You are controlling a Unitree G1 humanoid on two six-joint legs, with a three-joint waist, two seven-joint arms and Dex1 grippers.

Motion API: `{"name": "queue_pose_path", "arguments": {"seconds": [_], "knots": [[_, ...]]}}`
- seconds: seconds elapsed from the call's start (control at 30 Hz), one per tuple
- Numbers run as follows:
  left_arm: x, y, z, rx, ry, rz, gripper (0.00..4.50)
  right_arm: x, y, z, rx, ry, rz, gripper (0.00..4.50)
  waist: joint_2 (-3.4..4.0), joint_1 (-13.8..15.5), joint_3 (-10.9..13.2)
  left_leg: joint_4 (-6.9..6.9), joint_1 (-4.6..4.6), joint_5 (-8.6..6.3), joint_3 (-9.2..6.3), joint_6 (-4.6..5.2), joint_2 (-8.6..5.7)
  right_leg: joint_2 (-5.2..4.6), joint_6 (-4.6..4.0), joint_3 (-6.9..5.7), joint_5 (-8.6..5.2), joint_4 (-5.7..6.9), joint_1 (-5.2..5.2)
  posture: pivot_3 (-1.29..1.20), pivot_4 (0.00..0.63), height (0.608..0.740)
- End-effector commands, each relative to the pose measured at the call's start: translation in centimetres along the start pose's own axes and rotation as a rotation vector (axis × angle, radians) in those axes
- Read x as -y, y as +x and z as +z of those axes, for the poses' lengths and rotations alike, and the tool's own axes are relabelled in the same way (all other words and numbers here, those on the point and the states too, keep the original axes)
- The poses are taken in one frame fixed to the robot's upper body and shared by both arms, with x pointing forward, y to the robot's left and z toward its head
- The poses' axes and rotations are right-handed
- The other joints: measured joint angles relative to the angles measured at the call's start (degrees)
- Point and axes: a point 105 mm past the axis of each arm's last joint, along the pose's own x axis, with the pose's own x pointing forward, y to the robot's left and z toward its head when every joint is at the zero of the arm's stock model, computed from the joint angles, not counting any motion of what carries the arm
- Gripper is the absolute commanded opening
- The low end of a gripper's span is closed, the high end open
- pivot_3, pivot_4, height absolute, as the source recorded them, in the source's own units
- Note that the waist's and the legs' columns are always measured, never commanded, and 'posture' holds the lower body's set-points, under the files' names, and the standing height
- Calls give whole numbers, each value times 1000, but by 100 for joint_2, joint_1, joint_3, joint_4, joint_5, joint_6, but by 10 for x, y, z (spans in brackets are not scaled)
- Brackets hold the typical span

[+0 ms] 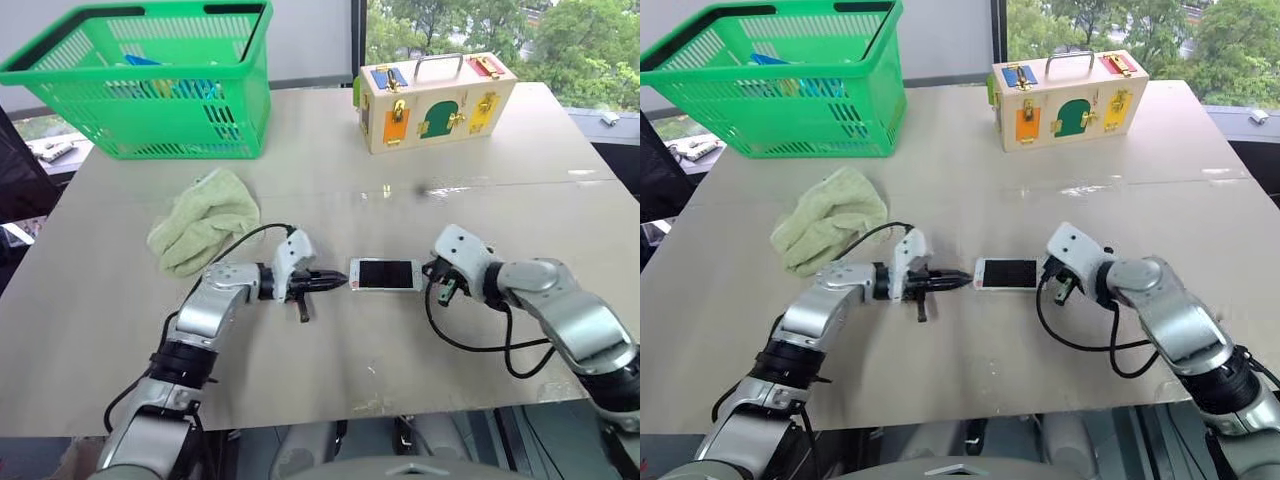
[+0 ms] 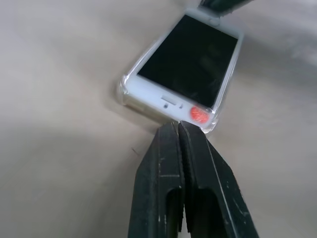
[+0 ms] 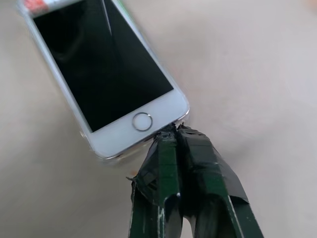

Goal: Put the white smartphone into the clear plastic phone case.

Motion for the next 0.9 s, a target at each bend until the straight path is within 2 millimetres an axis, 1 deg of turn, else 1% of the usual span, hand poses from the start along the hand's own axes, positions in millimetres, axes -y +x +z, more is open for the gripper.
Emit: {"name": "queue_pose_path", "arguments": {"seconds": [0.03, 0.13, 0.23, 0.33, 0.43, 0.53, 0.6, 0.73, 0.9], "knots": [[5, -4, 28, 68, 13, -25, 86, 12, -23, 19, 105, 35, -38, 0, 0, 8, 0, 0, 0, 0, 0, 0, -1, -1, 0, 0, 0, -1, 1, 0, 150, 740], [7, 7, 36, 67, -7, -34, 86, 11, -23, 25, 138, 75, -21, 0, -1, 27, 0, 0, 1, 0, 0, 1, -1, -1, 1, -2, 0, -3, 4, 0, 150, 740], [9, 19, 34, 34, 12, -42, 86, 8, -16, 30, 151, 97, 5, 0, -1, 32, 1, 0, 3, 0, 0, 1, 0, 0, 3, -2, -1, -3, 4, 0, 150, 740], [9, 35, 26, -17, 32, -35, 86, 1, 0, 32, 138, 117, 54, 0, -1, 1, 1, 1, 3, 0, 2, 1, 0, 1, 1, 1, 0, -2, 4, 0, 150, 740], [8, 42, 17, -64, 44, -23, 86, -2, 10, 29, 109, 153, 87, 0, -1, -8, 1, 0, 3, 1, 3, 0, -1, 1, -1, 3, 1, -2, 3, 0, 150, 740], [8, 43, 15, -78, 46, -16, 86, -5, 18, 21, 57, 170, 119, 0, -2, -7, 1, 0, 3, 1, 3, 0, -1, 1, -1, 3, 1, -2, 3, 0, 150, 740], [9, 43, 15, -79, 43, -14, 86, -7, 24, 12, 6, 171, 144, 0, -2, -8, 1, 0, 3, 1, 3, 0, -2, 0, -1, 4, 1, -2, 3, 0, 150, 740], [9, 44, 15, -81, 45, -4, 86, -13, 29, -10, -111, 175, 193, 0, -2, -10, 0, 0, 10, 1, 2, 1, -2, 0, 0, 2, 0, -2, 5, 0, 150, 740], [10, 45, 14, -82, 40, 16, 86, -15, 35, -28, -204, 177, 226, 0, -14, 0, -9, 1, 15, 1, 2, 1, -2, -1, 0, 0, 0, -2, 12, 0, 150, 740]]}}
